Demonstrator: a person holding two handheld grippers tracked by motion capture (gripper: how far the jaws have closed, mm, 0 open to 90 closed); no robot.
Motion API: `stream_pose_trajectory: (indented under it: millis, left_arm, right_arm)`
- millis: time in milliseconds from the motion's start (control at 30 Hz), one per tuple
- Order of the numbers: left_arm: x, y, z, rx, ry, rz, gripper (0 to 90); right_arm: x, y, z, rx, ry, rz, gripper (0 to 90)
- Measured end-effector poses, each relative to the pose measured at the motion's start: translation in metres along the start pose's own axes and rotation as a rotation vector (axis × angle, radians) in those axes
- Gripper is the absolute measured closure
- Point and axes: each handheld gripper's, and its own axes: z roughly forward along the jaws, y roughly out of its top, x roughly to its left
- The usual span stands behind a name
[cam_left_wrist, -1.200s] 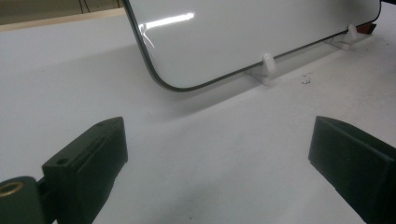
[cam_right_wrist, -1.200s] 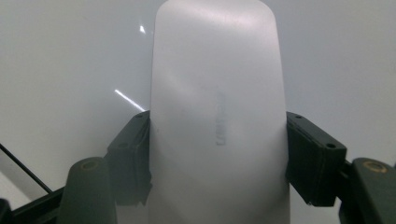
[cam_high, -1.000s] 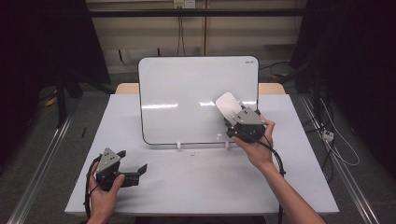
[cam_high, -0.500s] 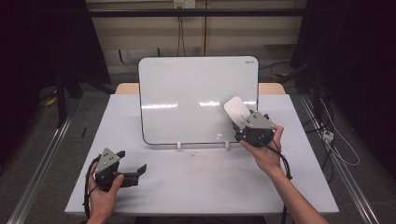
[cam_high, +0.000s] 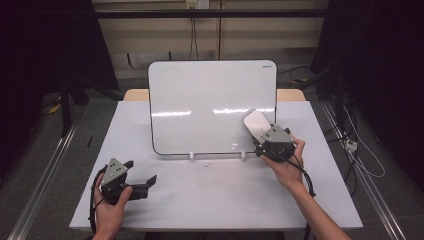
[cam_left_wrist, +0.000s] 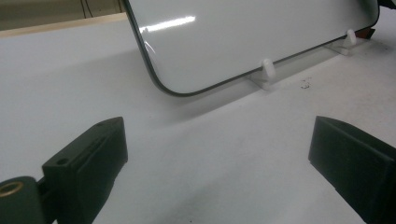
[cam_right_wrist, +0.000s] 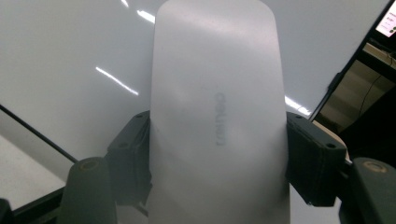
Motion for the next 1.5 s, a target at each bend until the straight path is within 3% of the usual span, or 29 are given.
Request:
stream_pose_trajectory:
  millis: [500, 867, 1100, 1500]
  left_arm:
    - [0.001, 0.0, 0.002, 0.008, 0.006, -0.007, 4.6]
    - [-0.001, -0.001, 0.003, 0.015, 0.003, -0.005, 4.6]
    - [0.001, -0.002, 0.002, 0.014, -0.003, -0.003, 4.6]
    - [-0.001, -0.002, 0.002, 0.015, -0.013, -0.001, 4.6]
  right_arm:
    - [0.012, -0.007, 0.012, 0.034, -0.032, -0.045, 31.4]
    - [0.011, -0.01, 0.015, 0.038, -0.023, -0.03, 31.0]
    - [0.007, -0.009, 0.016, 0.045, 0.005, 0.01, 29.4]
    - [0.004, -0.007, 0.013, 0.018, 0.061, 0.095, 4.4]
